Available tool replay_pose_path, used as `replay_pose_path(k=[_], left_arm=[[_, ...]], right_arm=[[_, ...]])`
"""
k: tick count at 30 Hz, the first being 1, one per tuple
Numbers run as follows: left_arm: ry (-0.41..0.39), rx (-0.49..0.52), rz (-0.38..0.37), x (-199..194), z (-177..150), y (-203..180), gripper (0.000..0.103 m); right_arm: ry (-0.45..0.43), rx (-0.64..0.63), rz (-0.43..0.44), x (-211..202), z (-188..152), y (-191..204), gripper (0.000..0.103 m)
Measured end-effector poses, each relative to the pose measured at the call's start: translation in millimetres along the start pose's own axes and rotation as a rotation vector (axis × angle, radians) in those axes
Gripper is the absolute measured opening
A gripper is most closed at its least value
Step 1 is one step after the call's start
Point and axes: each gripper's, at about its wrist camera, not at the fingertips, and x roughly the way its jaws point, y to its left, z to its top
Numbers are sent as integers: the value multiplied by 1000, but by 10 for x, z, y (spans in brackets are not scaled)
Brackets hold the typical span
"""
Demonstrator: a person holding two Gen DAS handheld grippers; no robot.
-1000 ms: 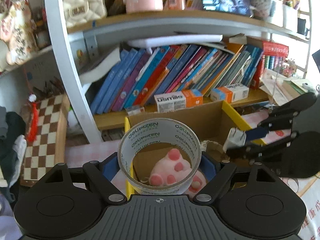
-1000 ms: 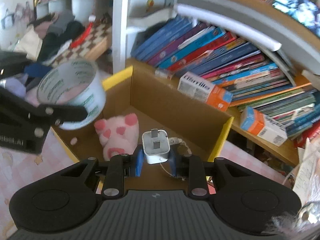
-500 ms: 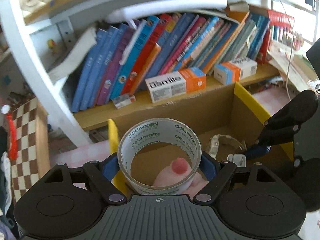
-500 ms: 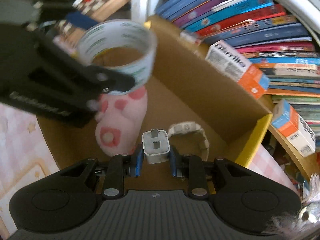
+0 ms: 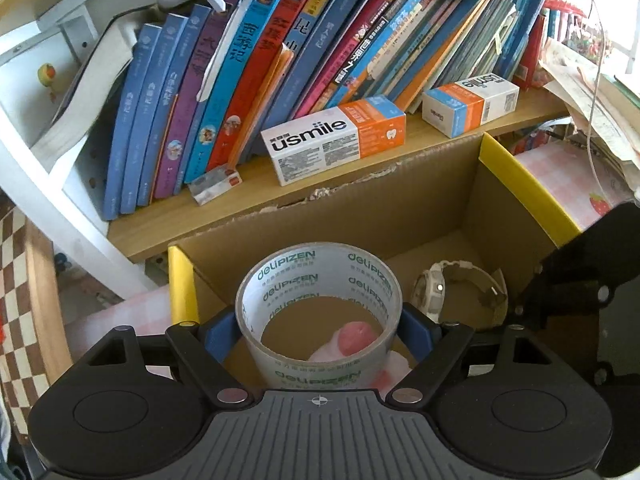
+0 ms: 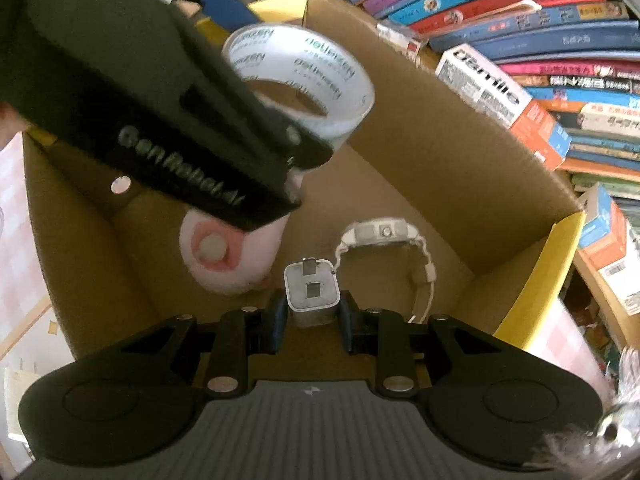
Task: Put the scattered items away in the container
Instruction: 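Lower the white plug into the box and open the right gripper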
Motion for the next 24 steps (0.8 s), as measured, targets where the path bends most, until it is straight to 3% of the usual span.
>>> replay_pose_path(k=[15, 24], left_arm=[[52, -24, -10, 242, 47, -13, 84], [11, -31, 5, 109, 30, 16, 86]], right_arm=[[7, -31, 7, 14, -12, 35, 25], [-5, -14, -11, 39, 14, 10, 28]])
